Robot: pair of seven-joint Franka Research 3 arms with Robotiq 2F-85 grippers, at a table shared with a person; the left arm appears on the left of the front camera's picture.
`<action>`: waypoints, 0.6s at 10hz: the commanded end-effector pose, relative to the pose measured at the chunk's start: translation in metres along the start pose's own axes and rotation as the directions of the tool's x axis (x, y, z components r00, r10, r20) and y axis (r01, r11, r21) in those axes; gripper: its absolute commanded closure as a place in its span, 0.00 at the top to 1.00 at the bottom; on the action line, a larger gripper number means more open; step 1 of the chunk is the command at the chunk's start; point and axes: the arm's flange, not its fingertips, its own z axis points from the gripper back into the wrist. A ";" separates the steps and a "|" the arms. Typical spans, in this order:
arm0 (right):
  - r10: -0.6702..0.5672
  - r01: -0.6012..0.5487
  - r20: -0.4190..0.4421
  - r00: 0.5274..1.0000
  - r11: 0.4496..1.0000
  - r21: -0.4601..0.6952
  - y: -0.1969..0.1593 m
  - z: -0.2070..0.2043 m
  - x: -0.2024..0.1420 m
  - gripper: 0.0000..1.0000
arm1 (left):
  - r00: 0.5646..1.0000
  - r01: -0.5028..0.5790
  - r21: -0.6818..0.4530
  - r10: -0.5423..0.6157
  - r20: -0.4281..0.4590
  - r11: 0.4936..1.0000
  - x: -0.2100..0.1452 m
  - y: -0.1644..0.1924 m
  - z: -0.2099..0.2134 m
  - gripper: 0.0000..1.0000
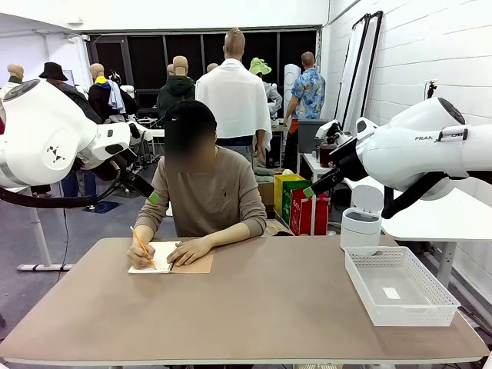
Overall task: Sort the paper based on its condition.
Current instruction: If a person hands you a paper, place it in the Organizing basket , and if it's crumpled, put it in the Trash can.
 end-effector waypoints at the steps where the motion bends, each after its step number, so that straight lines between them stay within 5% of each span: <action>1: 0.000 0.000 -0.001 1.000 1.000 0.001 0.000 -0.001 0.000 1.00 | 1.000 0.003 -0.006 -0.003 0.012 1.000 0.001 0.001 0.001 1.00; 6: 0.000 0.000 -0.001 1.000 1.000 0.001 0.000 -0.001 0.000 1.00 | 1.000 0.003 -0.006 -0.003 0.012 1.000 0.001 0.001 0.001 1.00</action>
